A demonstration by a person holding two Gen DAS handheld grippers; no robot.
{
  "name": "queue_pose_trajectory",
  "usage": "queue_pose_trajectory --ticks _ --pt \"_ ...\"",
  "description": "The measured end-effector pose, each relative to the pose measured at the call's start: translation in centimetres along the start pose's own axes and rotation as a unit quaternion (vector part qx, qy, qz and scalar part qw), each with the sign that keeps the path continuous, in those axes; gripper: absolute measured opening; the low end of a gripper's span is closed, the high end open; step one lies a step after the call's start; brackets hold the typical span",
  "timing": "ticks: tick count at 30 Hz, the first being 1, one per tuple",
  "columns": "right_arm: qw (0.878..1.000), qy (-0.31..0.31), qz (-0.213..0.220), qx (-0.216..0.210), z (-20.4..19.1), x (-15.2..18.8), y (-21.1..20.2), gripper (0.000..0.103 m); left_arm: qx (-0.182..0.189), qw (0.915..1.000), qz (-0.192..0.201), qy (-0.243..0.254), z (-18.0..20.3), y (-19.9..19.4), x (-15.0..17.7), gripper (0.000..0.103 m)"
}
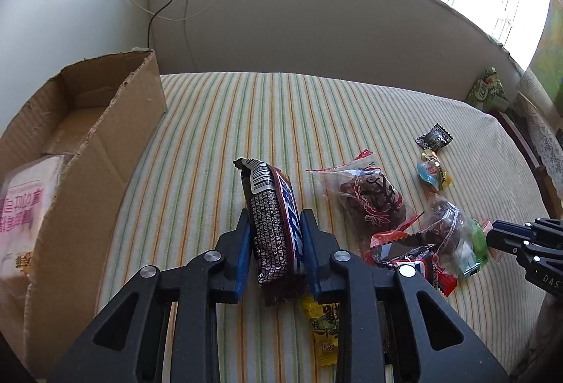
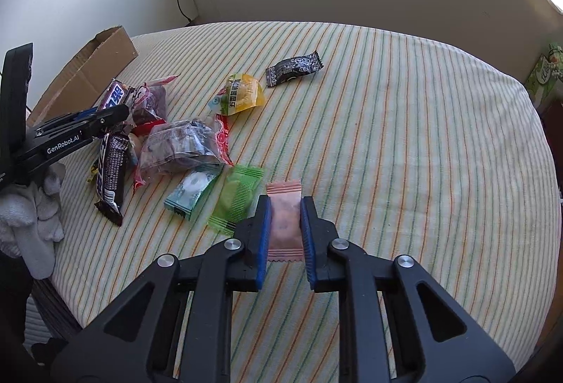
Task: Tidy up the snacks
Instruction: 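Grasp the Snickers bar with the left gripper while the right grasps the pink sachet, then drop the Snickers bar and pink sachet into the box with both grippers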
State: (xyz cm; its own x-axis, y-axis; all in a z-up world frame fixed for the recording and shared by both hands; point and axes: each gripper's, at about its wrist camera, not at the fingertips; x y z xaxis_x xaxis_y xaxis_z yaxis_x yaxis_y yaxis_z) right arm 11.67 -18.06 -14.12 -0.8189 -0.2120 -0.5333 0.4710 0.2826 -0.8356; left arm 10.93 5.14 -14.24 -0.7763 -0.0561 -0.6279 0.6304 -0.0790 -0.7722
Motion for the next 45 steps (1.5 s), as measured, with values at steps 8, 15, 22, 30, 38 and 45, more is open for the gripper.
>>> queue_pose_trajectory --ticks 8,15,22,30,38,45 --pt "0.996 -0.062 -0.006 0.061 -2.4 0.6 0.4 0.021 0.023 0.9994 0.009 -0.023 -1.3 -1.1 0.2 0.025" --pt "0.999 -0.009 0.014 0.028 -0.7 0.3 -1.1 0.019 0.028 0.9984 0.040 -0.028 -1.5 -4.4 0.3 0.025" --pt "0.998 0.004 0.060 0.006 -1.1 -1.4 -5.4 0.019 0.027 0.9969 0.069 -0.024 -2.4 -7.6 -0.1 0.025" --pt "0.995 -0.030 0.089 -0.020 -5.1 -5.6 -7.1 0.019 0.003 0.9950 0.095 -0.032 -5.5 -10.3 -0.6 0.025" --pt "0.990 -0.081 0.101 -0.050 -11.7 -10.1 -6.3 0.019 -0.028 0.9915 0.113 -0.058 -10.3 -11.9 -0.9 0.025" --pt "0.985 -0.118 0.092 -0.089 -18.3 -14.0 -3.4 0.019 -0.054 0.9892 0.113 -0.076 -14.2 -11.9 -0.8 0.025"
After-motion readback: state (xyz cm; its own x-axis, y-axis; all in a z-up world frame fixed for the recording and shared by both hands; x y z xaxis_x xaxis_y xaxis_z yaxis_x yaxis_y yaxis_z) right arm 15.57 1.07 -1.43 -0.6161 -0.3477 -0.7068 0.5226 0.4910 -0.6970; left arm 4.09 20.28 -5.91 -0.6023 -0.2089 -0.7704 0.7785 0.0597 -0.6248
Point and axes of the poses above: each gripper's, at about its wrist camera, not at the fingertips, and y roughly the way its jaws point, z to its right, x to its underside, and after that the axes turned 1 degree about -x, right-handed
